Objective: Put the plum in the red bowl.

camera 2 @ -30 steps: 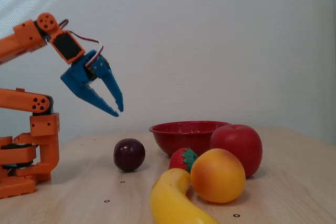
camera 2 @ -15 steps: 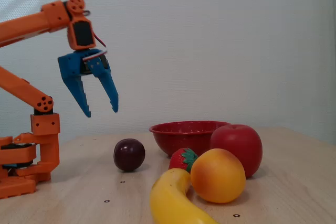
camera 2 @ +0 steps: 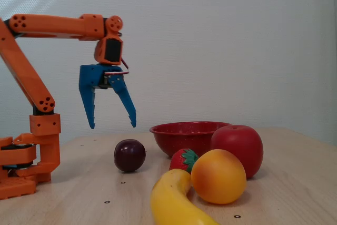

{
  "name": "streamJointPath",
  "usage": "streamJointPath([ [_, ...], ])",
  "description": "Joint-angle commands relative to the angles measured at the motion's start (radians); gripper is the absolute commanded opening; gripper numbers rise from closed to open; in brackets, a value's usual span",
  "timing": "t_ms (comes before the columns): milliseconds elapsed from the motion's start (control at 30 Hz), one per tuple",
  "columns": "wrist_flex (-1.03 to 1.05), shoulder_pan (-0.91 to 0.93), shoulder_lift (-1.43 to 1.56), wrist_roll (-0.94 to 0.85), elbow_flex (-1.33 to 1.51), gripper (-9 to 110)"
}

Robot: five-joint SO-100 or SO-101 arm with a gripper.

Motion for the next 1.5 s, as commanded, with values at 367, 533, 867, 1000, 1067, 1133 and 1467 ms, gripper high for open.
streamJointPath([
  [367, -0.103, -0.008, -0.232, 0.057, -0.201, 41],
  [533, -0.135, -0.011, -0.311, 0.077, -0.216, 41],
  [867, -0.224, -0.043, -0.423, 0.132, -0.212, 42],
  [1000, -0.244, -0.074, -0.454, 0.156, -0.212, 42],
  [1067, -0.258, -0.089, -0.462, 0.17, -0.209, 42],
  [1133, -0.267, -0.104, -0.466, 0.183, -0.206, 42],
  [1467, -0.273, -0.104, -0.48, 0.202, -0.206, 41],
])
